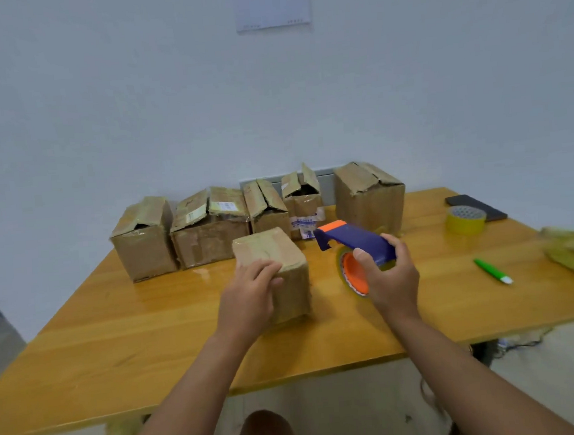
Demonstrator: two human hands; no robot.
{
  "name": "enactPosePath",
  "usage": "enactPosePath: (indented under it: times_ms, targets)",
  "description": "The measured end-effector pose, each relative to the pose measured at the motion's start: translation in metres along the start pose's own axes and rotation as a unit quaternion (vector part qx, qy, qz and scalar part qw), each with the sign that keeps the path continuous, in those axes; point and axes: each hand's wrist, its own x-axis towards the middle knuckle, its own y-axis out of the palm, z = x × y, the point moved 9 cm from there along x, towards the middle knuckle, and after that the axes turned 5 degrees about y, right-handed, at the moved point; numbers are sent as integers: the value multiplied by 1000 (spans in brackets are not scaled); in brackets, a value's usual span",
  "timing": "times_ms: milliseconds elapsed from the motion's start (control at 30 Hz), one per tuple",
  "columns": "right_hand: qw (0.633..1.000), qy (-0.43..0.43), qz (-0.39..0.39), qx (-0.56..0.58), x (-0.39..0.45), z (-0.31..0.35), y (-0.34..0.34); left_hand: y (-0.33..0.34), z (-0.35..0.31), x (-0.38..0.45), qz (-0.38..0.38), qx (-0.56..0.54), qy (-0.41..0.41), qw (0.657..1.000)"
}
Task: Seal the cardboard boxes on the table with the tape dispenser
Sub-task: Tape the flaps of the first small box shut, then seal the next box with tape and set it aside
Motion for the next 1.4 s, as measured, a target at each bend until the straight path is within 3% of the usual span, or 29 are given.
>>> enactPosePath:
  times_ms: [267,433,500,700,833,1133,1400]
  targets:
    - [996,-27,-83,6,20,15,-104,51,-114,22,26,-68,103,992]
    - [991,-35,-129,6,41,11,-169,92,-165,46,164,-56,128,976]
    - [989,-35,-141,12,52,7,-189,102,-174,53,182,-42,137,973]
    - [982,-53,-179,13,92,8,-227,99,-219,91,28,-43,217,975]
    - [974,-78,-211,3,127,22,-250,113,-254,140,-14,-48,229,972]
    - [961,-85,-263,2,209,22,-284,194,-293,249,-15,-20,228,973]
    - [968,-83,-238,-14,274,-13,-257,278,-253,315,45,36,198,979]
